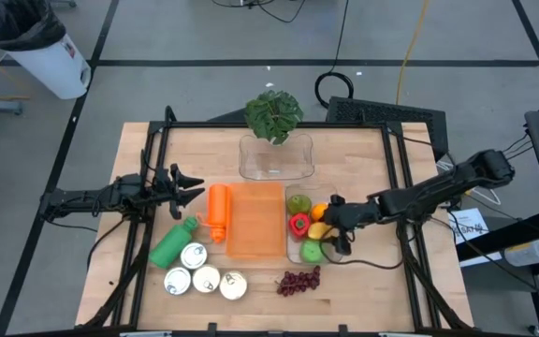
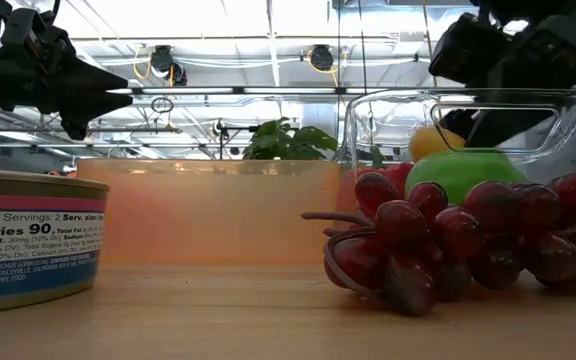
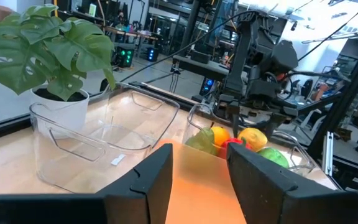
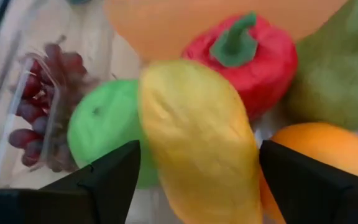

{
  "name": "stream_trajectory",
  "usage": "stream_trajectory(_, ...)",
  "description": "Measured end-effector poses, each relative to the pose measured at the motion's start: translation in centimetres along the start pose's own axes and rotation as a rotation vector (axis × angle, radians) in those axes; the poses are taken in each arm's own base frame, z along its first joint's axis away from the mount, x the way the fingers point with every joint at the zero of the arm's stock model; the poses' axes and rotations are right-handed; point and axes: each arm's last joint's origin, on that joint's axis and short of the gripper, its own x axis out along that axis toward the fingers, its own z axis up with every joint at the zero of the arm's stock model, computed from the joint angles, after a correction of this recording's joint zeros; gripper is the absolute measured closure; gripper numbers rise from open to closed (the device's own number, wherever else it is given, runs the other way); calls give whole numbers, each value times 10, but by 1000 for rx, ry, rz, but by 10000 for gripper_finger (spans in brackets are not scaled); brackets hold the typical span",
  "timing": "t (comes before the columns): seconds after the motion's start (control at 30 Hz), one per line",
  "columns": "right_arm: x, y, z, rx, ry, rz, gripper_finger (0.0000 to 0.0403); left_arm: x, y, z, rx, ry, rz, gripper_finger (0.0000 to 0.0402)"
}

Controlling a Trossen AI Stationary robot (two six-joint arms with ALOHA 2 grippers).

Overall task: Pick & Place Food Item
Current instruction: Put the yellow mango into the bottom transparent bin

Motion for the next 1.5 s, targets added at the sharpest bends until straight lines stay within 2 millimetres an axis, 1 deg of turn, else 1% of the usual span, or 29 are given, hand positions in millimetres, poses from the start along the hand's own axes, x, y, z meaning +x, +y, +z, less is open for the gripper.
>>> stream_trajectory(0.13,-11,1,5,-7,-53,17,83,0,0,0,0,0,0,231)
stream_trajectory(0.37,-36,5,13,73,-163,71,87,0,0,0,0,0,0,212)
stream_trajectory(0.47,-40,8,14,82,-183,93,87,0,0,0,0,0,0,204)
stream_trajectory(0.53,-39,10,13,78,-176,98,87,0,0,0,0,0,0,199)
stream_trajectory(0.63,-31,11,11,93,-142,107,88,0,0,0,0,0,0,194)
stream_trajectory(0.77,-16,15,12,113,-105,210,88,0,0,0,0,0,0,194)
stream_trajectory(0.87,-5,17,10,109,-69,251,89,0,0,0,0,1,0,201)
stream_trajectory(1.13,13,15,2,114,15,217,90,0,0,0,0,0,0,222)
stream_trajectory(1.27,13,14,2,120,19,213,90,0,0,0,0,0,0,230)
stream_trajectory(1.5,-5,15,10,105,-62,243,90,0,0,0,0,0,0,237)
